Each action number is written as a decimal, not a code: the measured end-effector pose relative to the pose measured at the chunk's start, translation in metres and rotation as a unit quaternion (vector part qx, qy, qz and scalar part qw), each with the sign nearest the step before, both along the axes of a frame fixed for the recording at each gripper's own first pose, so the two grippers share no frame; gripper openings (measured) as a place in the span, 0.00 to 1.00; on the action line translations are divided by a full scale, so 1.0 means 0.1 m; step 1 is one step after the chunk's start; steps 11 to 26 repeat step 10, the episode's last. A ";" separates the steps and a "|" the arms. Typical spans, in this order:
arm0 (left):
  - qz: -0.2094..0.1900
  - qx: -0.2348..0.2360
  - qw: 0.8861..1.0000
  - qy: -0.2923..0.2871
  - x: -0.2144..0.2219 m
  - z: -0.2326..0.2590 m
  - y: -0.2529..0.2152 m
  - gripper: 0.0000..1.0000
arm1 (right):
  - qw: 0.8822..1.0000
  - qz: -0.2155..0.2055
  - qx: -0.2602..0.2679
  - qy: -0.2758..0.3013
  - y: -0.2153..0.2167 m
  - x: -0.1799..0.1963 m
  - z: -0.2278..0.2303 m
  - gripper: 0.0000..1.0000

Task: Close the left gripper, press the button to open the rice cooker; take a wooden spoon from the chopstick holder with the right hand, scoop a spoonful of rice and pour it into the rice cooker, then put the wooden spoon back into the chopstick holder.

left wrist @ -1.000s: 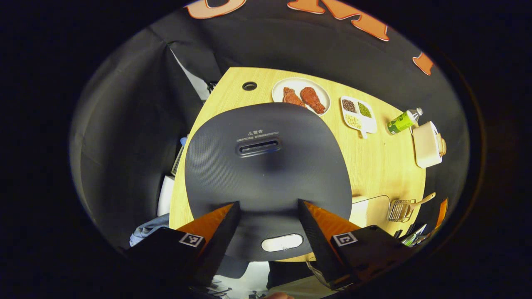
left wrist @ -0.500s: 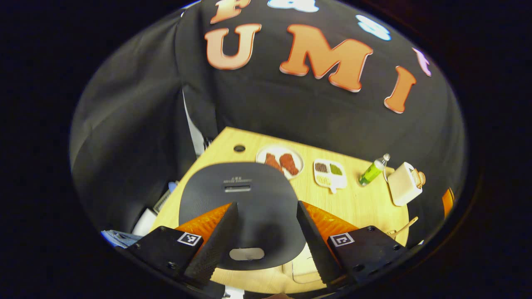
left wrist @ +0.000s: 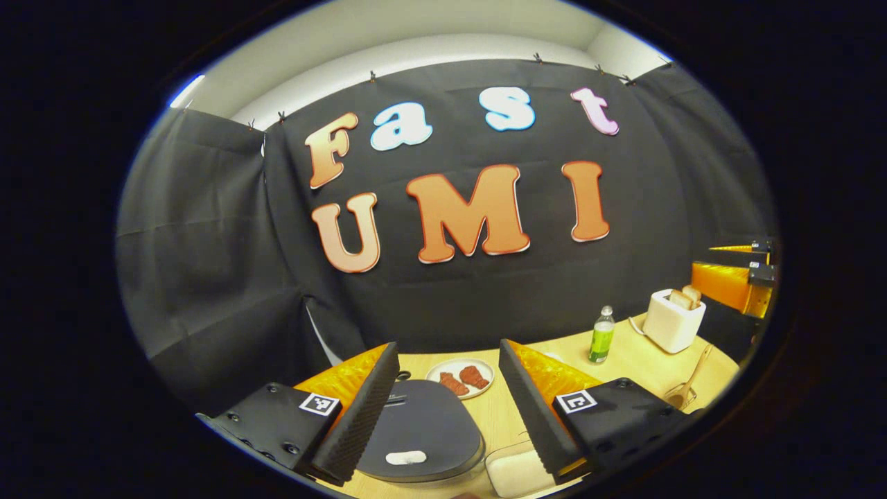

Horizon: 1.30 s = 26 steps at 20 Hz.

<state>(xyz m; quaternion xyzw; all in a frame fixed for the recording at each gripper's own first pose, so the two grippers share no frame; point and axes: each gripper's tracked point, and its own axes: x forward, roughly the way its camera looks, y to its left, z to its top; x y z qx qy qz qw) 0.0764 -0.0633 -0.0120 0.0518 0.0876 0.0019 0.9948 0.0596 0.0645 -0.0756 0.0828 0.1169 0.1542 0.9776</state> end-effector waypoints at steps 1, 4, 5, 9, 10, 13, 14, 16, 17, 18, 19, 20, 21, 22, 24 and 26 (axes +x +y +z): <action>-0.001 -0.005 1.000 -0.016 -0.02 0.12 -0.01 1.00 | 1.000 -0.001 0.000 -0.014 -0.02 -0.01 0.11 0.82; -0.013 -0.020 0.999 -0.048 -0.08 0.36 -0.10 1.00 | 0.999 -0.004 0.001 -0.053 -0.04 -0.03 0.35 0.82; -0.021 -0.026 0.998 -0.051 -0.11 0.38 -0.15 1.00 | 0.998 -0.005 0.003 -0.067 -0.14 -0.08 0.48 0.82; -0.028 -0.034 0.995 -0.091 -0.18 0.59 -0.15 1.00 | 0.995 -0.007 0.006 -0.096 -0.17 -0.09 0.56 0.82; -0.027 -0.034 0.994 -0.097 -0.20 0.61 -0.16 1.00 | 0.995 -0.005 0.009 -0.095 -0.15 -0.10 0.55 0.82; -0.027 -0.034 0.994 -0.097 -0.20 0.61 -0.16 1.00 | 0.995 -0.005 0.009 -0.095 -0.15 -0.10 0.55 0.82; -0.027 -0.034 0.994 -0.097 -0.20 0.61 -0.16 1.00 | 0.995 -0.005 0.009 -0.095 -0.15 -0.10 0.55 0.82; -0.027 -0.034 0.994 -0.097 -0.20 0.61 -0.16 1.00 | 0.995 -0.005 0.009 -0.095 -0.15 -0.10 0.55 0.82; -0.027 -0.034 0.994 -0.097 -0.20 0.61 -0.16 1.00 | 0.995 -0.005 0.009 -0.095 -0.15 -0.10 0.55 0.82; -0.027 -0.034 0.994 -0.097 -0.20 0.61 -0.16 1.00 | 0.995 -0.005 0.009 -0.095 -0.15 -0.10 0.55 0.82; -0.027 -0.034 0.994 -0.097 -0.20 0.61 -0.16 1.00 | 0.995 -0.005 0.009 -0.095 -0.15 -0.10 0.55 0.82; -0.027 -0.034 0.994 -0.097 -0.20 0.61 -0.16 1.00 | 0.995 -0.005 0.009 -0.095 -0.15 -0.10 0.55 0.82; -0.027 -0.034 0.994 -0.097 -0.20 0.61 -0.16 1.00 | 0.995 -0.005 0.009 -0.095 -0.15 -0.10 0.55 0.82; -0.027 -0.034 0.994 -0.097 -0.20 0.61 -0.16 1.00 | 0.995 -0.005 0.009 -0.095 -0.15 -0.10 0.55 0.82; -0.027 -0.034 0.994 -0.097 -0.20 0.61 -0.16 1.00 | 0.995 -0.005 0.009 -0.095 -0.15 -0.10 0.55 0.82; -0.027 -0.034 0.994 -0.097 -0.20 0.61 -0.16 1.00 | 0.995 -0.005 0.009 -0.095 -0.15 -0.10 0.55 0.82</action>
